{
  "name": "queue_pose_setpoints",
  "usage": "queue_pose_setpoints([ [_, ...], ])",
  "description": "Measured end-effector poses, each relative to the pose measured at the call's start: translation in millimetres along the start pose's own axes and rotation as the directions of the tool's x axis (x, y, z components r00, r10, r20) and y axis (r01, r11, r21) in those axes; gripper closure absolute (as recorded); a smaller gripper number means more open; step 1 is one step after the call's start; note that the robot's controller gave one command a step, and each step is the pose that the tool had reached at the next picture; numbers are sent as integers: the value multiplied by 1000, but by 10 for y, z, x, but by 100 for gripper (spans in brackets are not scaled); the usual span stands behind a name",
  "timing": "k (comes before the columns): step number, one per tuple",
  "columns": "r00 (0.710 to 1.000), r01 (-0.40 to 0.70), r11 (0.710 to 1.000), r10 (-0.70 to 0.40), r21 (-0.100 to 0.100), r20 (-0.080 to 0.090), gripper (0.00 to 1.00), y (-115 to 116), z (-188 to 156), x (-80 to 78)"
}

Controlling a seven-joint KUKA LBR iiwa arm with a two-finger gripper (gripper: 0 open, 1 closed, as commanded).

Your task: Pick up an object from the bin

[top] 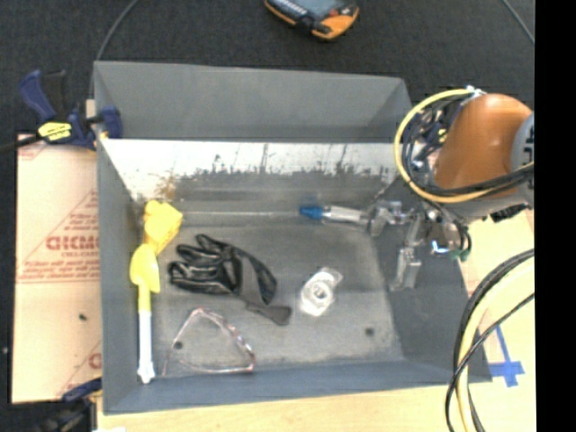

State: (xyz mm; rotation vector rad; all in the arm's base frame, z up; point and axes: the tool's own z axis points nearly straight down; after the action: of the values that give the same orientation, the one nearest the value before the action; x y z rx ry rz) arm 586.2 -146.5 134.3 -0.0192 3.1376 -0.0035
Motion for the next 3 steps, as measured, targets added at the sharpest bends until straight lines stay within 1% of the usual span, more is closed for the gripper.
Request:
queue_pose_setpoints([
  [1,1000,0,1000,0,0,0,0,0,0,0],
  [2,986,-168,986,168,1,7,0,487,386,154],
  [3,981,-192,981,192,-2,2,0,1076,747,204],
])
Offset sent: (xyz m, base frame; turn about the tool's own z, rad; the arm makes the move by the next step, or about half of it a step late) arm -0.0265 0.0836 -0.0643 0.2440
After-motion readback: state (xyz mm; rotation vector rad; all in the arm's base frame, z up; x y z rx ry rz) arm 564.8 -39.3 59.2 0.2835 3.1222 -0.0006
